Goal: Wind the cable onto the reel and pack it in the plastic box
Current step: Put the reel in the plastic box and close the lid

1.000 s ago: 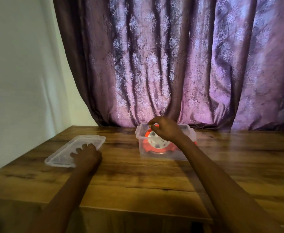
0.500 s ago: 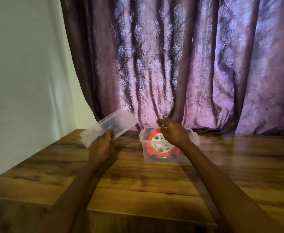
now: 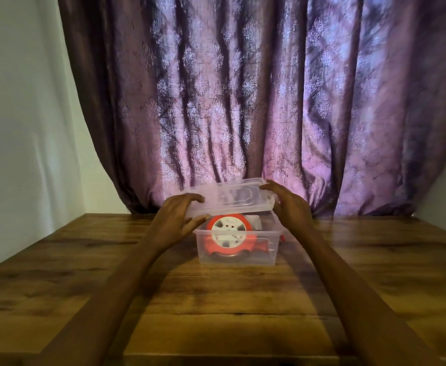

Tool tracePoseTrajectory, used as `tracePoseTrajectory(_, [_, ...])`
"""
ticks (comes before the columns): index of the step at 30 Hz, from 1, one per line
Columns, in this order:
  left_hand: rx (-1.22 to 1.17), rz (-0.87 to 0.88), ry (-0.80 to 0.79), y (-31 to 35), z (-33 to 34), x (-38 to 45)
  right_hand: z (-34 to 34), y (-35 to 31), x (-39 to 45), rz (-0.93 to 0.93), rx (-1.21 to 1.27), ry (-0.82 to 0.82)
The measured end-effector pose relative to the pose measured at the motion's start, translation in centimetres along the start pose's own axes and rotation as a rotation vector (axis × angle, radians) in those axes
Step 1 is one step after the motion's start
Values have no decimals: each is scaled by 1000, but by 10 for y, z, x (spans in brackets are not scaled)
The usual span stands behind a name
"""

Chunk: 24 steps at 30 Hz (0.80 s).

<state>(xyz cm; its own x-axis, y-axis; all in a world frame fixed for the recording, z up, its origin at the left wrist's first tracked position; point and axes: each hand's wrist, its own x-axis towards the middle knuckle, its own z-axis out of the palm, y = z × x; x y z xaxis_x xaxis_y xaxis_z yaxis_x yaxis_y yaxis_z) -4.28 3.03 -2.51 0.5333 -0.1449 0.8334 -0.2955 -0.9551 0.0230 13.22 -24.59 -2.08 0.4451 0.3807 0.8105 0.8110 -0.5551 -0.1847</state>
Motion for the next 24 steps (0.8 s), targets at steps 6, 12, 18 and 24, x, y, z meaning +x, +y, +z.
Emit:
tracePoseTrajectory(6, [-436, -321, 198, -5, 11, 5, -13, 26, -6, 143, 146, -62])
tracePoseTrajectory(12, [-758, -567, 460, 6, 25, 30, -13, 25, 2, 305, 408, 69])
tracePoseTrajectory(18, [-717, -707, 388, 4, 33, 45, -8, 21, 3, 417, 421, 17])
tracePoseTrajectory(24, [-654, -1028, 146, -8, 56, 25, 1, 23, -8, 662, 421, -289])
